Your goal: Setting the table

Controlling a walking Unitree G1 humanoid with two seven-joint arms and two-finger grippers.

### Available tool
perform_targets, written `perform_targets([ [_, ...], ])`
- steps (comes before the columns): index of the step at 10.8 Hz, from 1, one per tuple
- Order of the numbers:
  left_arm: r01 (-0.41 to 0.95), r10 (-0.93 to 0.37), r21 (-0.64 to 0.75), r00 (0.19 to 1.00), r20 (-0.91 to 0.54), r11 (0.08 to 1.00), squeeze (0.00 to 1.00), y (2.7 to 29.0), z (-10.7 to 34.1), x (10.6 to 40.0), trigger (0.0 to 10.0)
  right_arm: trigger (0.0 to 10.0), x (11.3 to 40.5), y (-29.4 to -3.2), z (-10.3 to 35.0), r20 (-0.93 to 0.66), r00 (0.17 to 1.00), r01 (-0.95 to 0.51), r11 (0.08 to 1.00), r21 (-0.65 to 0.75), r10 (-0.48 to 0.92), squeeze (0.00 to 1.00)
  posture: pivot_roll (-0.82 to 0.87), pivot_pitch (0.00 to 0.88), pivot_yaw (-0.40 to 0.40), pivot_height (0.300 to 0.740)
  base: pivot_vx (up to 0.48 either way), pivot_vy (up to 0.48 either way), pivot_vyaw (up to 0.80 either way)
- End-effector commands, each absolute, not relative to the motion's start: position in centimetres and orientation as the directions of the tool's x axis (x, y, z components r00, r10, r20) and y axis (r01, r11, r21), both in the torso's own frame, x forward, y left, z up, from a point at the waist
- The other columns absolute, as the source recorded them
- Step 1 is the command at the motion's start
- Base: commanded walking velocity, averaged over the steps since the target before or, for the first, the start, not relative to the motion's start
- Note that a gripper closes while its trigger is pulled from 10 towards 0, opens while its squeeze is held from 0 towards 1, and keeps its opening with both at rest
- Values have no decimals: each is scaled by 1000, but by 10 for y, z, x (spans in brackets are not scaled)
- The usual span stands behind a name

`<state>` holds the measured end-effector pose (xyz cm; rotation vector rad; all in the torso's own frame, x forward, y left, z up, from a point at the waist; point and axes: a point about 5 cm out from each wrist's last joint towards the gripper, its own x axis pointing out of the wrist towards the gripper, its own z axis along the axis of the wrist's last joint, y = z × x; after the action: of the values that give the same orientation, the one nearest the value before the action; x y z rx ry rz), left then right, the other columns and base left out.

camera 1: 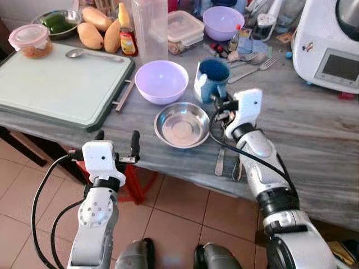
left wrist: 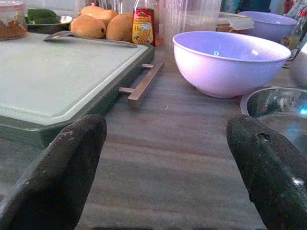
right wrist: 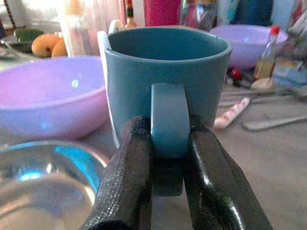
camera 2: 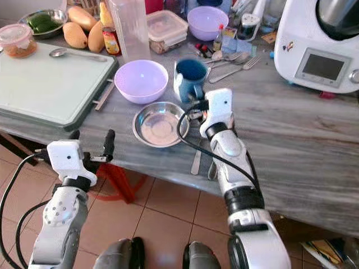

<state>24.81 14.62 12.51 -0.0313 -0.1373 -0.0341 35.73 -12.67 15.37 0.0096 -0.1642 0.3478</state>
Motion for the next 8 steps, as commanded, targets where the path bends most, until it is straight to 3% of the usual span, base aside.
perform_targets([
  [1,38,-35,-24,991,126,999,0,146,124,246,10000,10000,359,-127,158,186,922,-341,940,-26,340,0,9,211,-6,740,0,0,0],
  [5,39,-36,-20,992,119,999,0,144,124,246,10000,10000,358,-128,146,165,918,-358,933,-43,360,0,4,211,-3,740,0,0,0],
  [6,36,-34,-21,993,115,999,0,145,123,246,10000,10000,357,-127,145,170,917,-357,933,-51,361,1000,4,212,-4,740,0,0,0],
  [8,29,-27,-20,995,98,999,0,144,120,244,10000,10000,353,-125,145,191,908,-365,928,-74,372,1000,6,203,-3,740,0,0,0],
])
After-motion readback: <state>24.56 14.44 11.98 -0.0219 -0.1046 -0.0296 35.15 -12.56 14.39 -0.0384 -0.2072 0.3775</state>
